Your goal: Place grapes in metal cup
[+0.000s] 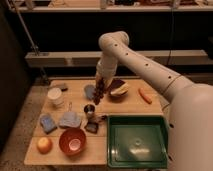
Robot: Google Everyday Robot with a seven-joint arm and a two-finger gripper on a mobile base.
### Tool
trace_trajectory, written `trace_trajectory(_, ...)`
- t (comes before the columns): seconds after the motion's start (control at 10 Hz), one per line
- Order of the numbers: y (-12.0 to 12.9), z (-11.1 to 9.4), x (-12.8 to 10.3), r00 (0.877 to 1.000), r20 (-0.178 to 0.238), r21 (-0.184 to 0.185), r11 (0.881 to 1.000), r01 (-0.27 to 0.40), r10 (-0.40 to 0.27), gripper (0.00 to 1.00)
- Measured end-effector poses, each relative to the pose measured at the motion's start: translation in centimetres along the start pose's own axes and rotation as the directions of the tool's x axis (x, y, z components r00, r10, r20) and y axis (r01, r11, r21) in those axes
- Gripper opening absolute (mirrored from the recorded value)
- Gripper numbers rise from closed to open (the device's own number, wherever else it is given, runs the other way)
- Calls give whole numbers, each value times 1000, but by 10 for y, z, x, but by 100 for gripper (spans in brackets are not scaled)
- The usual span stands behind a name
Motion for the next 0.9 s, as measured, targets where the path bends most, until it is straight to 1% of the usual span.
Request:
trace_trajectory(0.2,-3,2,-1,1000,6,11,1000,9,-9,0)
trace_trajectory(0.4,-9,7,-4,1000,12,14,1000,17,-17,0)
trace_trajectory(0.7,-18,16,-9,999,20,6,999,32,-32,0)
trace_trajectory(0.9,-23,26,-12,998,40,5,999,38,-38,0)
